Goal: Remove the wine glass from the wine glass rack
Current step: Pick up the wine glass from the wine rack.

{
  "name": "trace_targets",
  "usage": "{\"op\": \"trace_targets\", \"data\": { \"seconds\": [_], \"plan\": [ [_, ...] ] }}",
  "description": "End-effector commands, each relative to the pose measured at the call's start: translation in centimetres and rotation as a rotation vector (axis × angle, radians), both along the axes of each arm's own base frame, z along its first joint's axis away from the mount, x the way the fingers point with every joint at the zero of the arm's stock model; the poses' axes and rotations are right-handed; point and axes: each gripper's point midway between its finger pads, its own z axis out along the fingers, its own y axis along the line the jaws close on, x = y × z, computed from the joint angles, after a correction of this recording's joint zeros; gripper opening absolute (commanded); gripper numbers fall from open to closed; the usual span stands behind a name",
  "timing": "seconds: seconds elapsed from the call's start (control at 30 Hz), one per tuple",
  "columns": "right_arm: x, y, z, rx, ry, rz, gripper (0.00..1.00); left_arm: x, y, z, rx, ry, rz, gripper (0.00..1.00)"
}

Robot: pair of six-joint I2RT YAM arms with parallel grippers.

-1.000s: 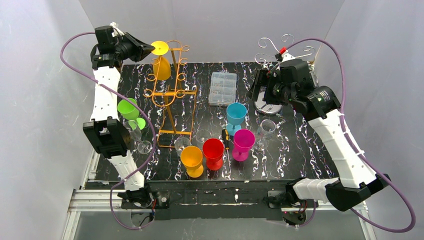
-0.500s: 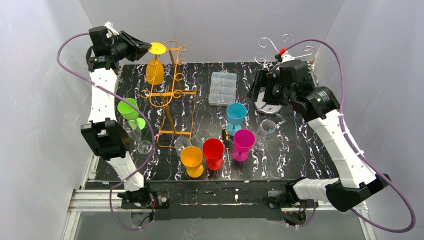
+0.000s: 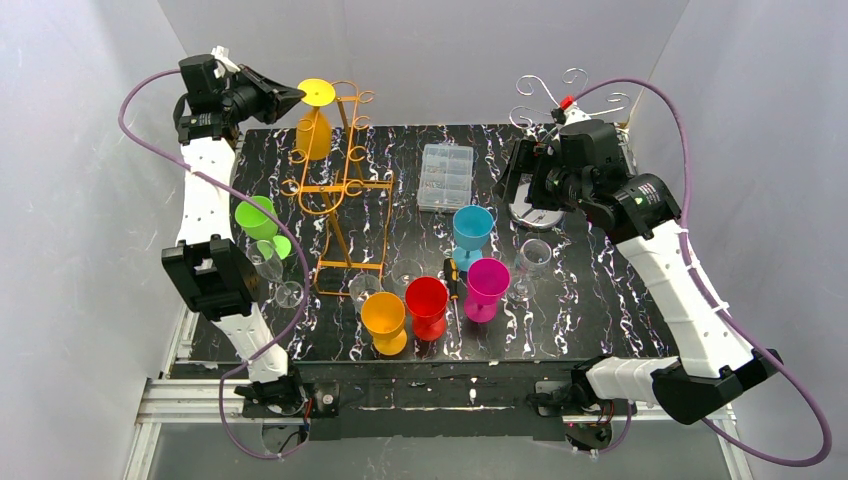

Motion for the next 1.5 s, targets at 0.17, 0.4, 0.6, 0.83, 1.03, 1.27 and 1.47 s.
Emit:
{"op": "trace_targets", "data": {
  "seconds": [0.17,0.4,0.6,0.83,1.03,1.27,1.47],
  "plan": [
    [0.1,0.0,1.4,0.031,-0.053,-0.011,0.98,-2.5,0.4,5.8,-0.012,-0.135,0.005,0.00],
    [0.1,0.1,1.3,0.032,-0.049,-0.004,0.98,-2.8,1.5,6.1,-0.009,-0.142,0.033,0.00],
    [0.0,0.5,1.3,0.042,-0.048,0.014,0.98,-2.3,2.2,5.9,0.013,-0.156,0.041,0.00],
    [-0.4,0.4,1.6,0.049,-0.052,0.020,0.98,-0.9,2.4,5.1,-0.005,-0.163,0.040,0.00],
    [-0.6,0.4,1.7,0.056,-0.052,0.023,0.99,-0.7,2.5,4.4,-0.004,-0.156,0.045,0.00],
    [-0.9,0.5,1.9,0.069,-0.055,0.031,0.98,-0.7,2.6,4.0,0.001,-0.154,0.050,0.00],
    [-1.1,0.5,2.0,0.073,-0.056,0.033,0.99,-0.6,3.1,3.8,0.023,-0.141,0.073,0.00]
  ]
}}
